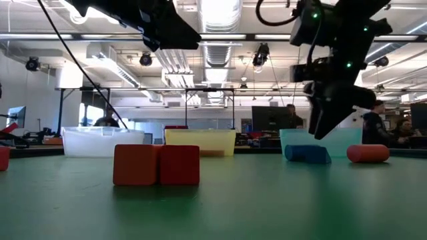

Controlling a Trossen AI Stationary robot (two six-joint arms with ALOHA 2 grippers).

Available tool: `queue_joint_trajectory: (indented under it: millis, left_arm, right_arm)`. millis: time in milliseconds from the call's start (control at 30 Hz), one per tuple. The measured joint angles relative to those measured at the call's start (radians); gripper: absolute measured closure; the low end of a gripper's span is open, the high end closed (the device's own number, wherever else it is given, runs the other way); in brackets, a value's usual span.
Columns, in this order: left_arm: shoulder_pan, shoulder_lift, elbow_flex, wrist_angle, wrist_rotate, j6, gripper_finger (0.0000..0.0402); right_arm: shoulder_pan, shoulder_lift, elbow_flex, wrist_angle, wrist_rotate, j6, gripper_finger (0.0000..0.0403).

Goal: Sort & place blocks by color
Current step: Put the blue block into the blue bin

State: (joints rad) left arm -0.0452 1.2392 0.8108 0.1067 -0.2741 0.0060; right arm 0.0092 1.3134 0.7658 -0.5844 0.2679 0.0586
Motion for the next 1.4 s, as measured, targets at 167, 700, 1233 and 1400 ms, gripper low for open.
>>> queue_joint_trajectory:
  millis: [167,700,1233,1400]
  left_arm:
    - [0.0,0.001,0.0,0.012,0.0,0.0,0.0214]
    - [0.0,0.002,0.0,0.039,0.0,0.001,0.0214]
    - [-0.001,0.002,-0.001,0.103,0.0,0.0,0.0214]
    - [-0.009,0.002,-0.004,0.165,0.009,-0.025,0.0214]
  right_arm:
    - [-0.025,0.058,0.0,0.052,-0.035,-0.063,0.0211]
    - [-0.039,0.172,0.002,0.152,-0.03,-0.105,0.0287]
    - [-0.002,-0.013,-0.002,0.191,-0.036,-0.005,0.0289]
    - [0.086,-0.101,-0.064,0.514,-0.002,0.068,0.0289]
